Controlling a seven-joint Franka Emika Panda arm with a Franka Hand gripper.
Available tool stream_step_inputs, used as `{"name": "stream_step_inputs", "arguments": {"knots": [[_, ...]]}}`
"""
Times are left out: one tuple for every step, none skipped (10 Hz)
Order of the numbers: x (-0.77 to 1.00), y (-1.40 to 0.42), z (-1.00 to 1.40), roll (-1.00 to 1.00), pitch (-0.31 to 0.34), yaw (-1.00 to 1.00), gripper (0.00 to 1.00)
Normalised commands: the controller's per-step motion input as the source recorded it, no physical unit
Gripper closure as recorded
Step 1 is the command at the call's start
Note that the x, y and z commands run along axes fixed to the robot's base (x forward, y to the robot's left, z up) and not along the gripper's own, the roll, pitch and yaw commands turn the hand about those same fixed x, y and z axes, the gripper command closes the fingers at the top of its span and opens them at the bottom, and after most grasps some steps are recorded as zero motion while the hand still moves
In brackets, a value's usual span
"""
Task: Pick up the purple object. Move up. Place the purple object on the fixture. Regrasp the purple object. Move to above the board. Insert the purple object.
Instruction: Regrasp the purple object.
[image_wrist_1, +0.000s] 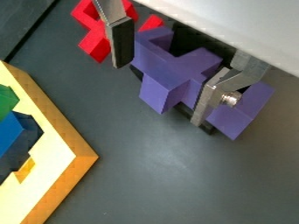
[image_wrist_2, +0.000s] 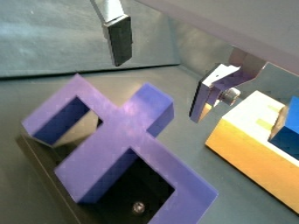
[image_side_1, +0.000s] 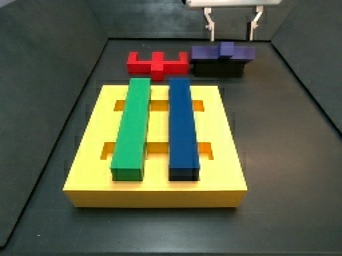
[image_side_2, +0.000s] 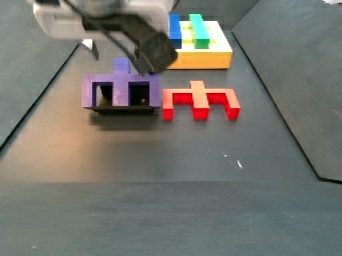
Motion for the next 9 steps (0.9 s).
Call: {"name": "stream_step_inputs", "arguments": {"knots": [[0.00, -0.01, 0.32, 0.67, -0.017, 0.10, 0.00], [0.04, 0.00, 0.30, 0.84, 0.000, 0.10, 0.00], [0.11, 0.00, 0.25, 0.92, 0.000, 0.11, 0.00], [0.15, 0.00, 0.18, 1.00, 0.000, 0.11, 0.00], [0.14, 0.00, 0.08, 1.00, 0.000, 0.12, 0.00], [0.16, 0.00, 0.00, 1.00, 0.000, 0.12, 0.00], [0.17, 0.00, 0.00, 1.00, 0.003, 0.12, 0.00], [0.14, 0.00, 0.01, 1.00, 0.037, 0.11, 0.00], [0.13, 0.00, 0.01, 1.00, 0.046, 0.11, 0.00]]}}
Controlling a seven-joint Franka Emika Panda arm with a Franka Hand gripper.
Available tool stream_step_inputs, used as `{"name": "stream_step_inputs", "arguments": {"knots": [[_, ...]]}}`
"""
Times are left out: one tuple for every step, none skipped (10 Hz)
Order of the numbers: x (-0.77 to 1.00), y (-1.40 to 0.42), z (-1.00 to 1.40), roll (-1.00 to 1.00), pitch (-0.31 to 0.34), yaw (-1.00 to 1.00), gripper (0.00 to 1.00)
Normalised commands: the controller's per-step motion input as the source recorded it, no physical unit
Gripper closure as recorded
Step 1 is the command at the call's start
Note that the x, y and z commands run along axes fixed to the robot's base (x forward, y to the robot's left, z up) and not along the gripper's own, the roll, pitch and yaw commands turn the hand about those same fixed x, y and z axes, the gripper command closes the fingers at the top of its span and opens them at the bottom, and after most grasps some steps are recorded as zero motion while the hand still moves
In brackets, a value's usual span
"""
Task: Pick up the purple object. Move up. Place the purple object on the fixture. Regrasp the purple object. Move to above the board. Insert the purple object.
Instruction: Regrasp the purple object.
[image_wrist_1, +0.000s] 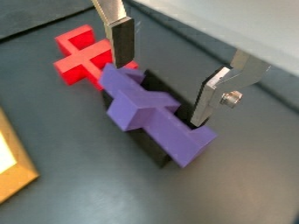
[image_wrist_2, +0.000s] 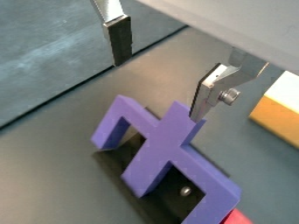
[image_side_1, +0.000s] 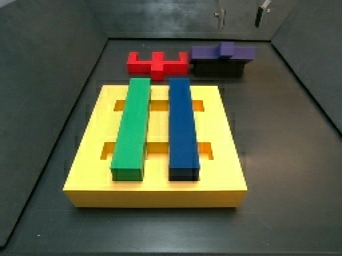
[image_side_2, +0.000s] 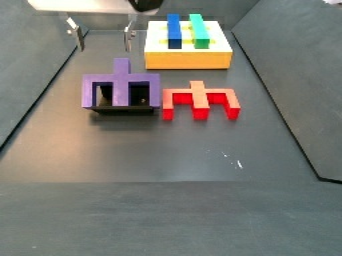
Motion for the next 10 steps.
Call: {"name": "stream_step_inputs", "arguments": {"knots": [[0.12, 0.00, 0.02, 1.00, 0.051, 0.11, 0.00], [0.09, 0.00, 0.02, 1.00, 0.083, 0.10, 0.00], [0.14, -0.04, 0.00, 1.00, 0.054, 0.09, 0.00], [0.12, -0.04, 0.00, 1.00, 0.060, 0.09, 0.00], [0.08, -0.03, 0.02, 1.00, 0.100, 0.10, 0.00], [0.04, -0.08, 0.03, 1.00, 0.129, 0.11, 0.00], [0.00, -0.11, 0.05, 1.00, 0.166, 0.11, 0.00], [0.00, -0.13, 0.06, 1.00, 0.211, 0.14, 0.00], [0.00, -0.15, 0.06, 1.00, 0.223, 0.15, 0.00], [0.00, -0.16, 0.05, 1.00, 0.214, 0.17, 0.00]]}}
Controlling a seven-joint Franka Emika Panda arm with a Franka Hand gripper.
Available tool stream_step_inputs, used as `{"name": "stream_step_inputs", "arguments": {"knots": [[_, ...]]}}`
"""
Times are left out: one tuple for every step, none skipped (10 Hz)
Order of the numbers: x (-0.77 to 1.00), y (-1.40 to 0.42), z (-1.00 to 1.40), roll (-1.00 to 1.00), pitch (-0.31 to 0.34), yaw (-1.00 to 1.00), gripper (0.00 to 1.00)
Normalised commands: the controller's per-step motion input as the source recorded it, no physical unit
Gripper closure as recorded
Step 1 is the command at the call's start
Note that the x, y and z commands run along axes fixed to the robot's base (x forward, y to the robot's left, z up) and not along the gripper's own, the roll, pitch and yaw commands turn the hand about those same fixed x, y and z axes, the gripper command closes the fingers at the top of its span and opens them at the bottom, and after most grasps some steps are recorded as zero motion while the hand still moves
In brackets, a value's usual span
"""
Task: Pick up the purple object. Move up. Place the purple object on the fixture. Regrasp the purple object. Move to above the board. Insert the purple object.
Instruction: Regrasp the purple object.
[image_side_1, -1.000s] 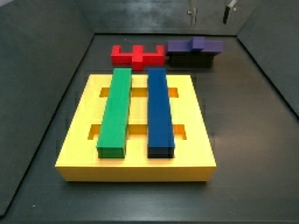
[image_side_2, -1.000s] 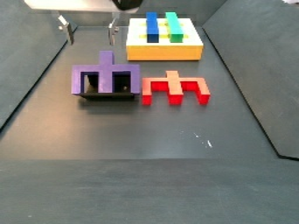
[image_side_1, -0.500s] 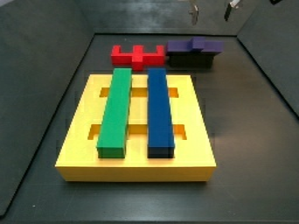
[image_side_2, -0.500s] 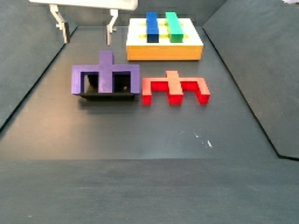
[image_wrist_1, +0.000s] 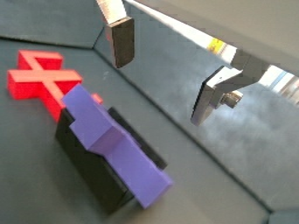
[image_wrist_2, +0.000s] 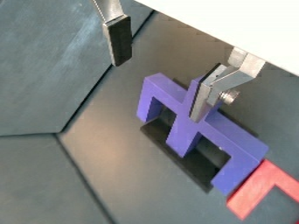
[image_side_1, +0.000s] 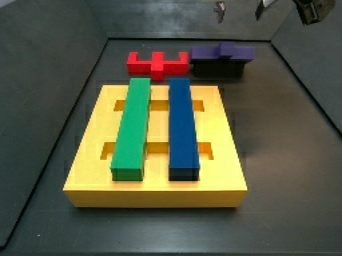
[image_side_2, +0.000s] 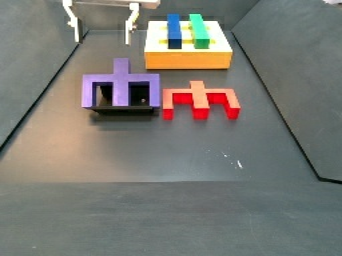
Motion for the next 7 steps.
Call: {"name": "stream_step_inputs", "arguments": {"knots": [[0.00, -0.18, 0.03, 1.00, 0.203, 0.18, 0.00], [0.00, -0.19, 0.03, 1.00, 0.206, 0.18, 0.00], [0.00, -0.20, 0.02, 1.00, 0.189, 0.17, 0.00], [0.00, -0.23, 0.00, 1.00, 0.149, 0.16, 0.00], [0.00, -0.16, -0.14, 1.00, 0.029, 0.14, 0.00], [0.00, -0.05, -0.04, 0.02, 0.000, 0.00, 0.00], [0.00, 0.00, -0.33, 0.00, -0.037, 0.00, 0.00]]}}
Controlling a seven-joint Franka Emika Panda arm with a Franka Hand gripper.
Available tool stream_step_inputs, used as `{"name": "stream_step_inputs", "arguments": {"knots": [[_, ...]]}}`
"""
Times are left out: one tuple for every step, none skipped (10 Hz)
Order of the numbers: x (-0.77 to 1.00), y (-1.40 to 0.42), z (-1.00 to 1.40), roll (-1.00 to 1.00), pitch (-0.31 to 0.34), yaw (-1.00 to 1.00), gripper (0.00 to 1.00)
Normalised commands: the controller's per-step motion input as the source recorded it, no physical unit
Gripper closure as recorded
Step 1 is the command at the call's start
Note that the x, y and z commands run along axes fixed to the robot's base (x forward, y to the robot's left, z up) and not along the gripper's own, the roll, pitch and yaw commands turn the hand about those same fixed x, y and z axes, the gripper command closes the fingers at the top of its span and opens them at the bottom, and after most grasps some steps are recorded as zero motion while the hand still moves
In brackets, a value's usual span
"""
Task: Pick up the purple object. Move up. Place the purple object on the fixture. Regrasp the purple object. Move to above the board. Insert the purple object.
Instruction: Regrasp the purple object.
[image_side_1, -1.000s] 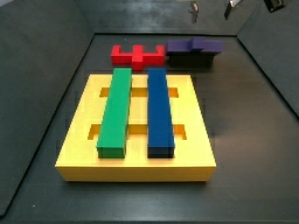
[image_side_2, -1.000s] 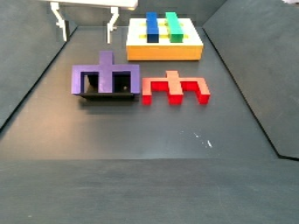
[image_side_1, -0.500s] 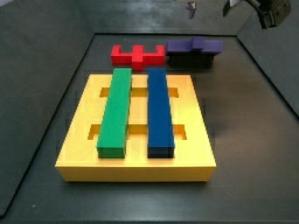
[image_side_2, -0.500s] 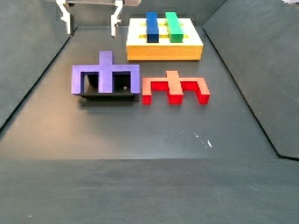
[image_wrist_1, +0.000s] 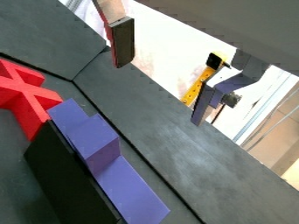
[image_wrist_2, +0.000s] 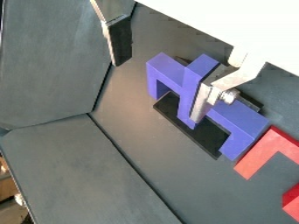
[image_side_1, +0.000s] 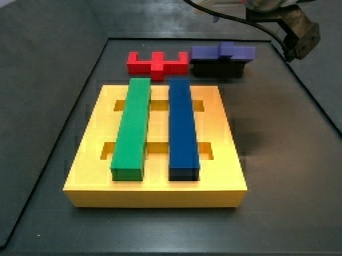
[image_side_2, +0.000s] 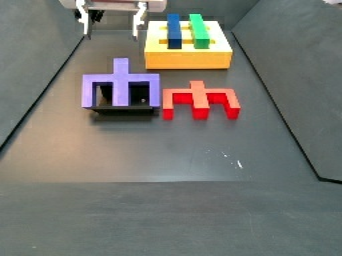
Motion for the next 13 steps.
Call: {"name": "stream_step_inputs", "arguments": {"knots": [[-0.08, 0.00, -0.58, -0.11, -0.137, 0.13, 0.00], [0.00, 0.00, -0.61, -0.29, -0.097, 0.27, 0.00], [0.00, 0.00, -0.57, -0.48, -0.046, 0.35, 0.00], [0.05, 0.02, -0.47, -0.61, -0.046, 0.42, 0.00], [0.15, 0.02, -0.37, -0.69, -0.037, 0.50, 0.00], [0.17, 0.00, -0.24, -0.67, 0.000, 0.53, 0.00], [0.03, 0.00, -0.14, -0.30, 0.000, 0.27, 0.00], [0.00, 0.00, -0.09, 0.00, 0.089, 0.00, 0.00], [0.08, 0.00, -0.08, 0.11, 0.309, -0.13, 0.00], [0.21, 0.00, -0.02, 0.15, 0.449, -0.16, 0.00], [0.09, 0.00, -0.09, 0.13, 0.409, -0.21, 0.00], [0.02, 0.00, -0.13, 0.04, 0.206, -0.13, 0.00], [-0.04, 0.00, -0.22, 0.00, 0.000, 0.00, 0.00]]}}
